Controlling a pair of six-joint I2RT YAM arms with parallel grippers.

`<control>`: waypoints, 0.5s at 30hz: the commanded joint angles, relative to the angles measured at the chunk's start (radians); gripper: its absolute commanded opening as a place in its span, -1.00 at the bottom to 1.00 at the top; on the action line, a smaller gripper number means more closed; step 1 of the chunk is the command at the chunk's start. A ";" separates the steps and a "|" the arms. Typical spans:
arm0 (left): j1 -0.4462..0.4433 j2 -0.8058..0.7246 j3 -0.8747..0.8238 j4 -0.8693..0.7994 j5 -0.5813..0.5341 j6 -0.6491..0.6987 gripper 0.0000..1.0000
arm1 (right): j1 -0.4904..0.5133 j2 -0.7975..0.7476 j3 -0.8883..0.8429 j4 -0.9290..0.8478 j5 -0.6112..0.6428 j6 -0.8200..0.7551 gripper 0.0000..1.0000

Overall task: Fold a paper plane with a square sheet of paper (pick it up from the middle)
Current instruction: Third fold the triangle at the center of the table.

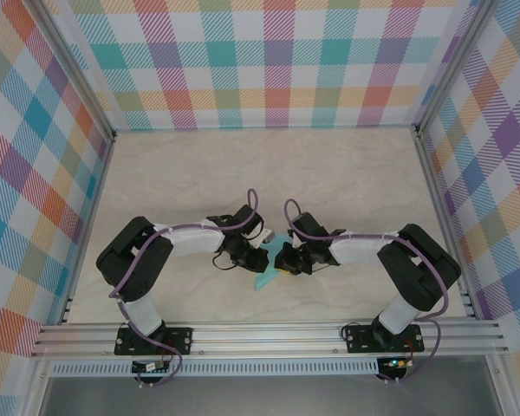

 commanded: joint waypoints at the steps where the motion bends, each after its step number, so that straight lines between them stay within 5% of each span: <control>1: 0.008 0.028 0.007 -0.042 -0.050 0.022 -0.83 | -0.003 -0.061 -0.003 -0.031 0.022 -0.012 -0.71; 15: 0.007 0.028 0.003 -0.041 -0.045 0.026 -0.83 | -0.039 0.028 -0.017 -0.051 0.048 -0.029 -0.70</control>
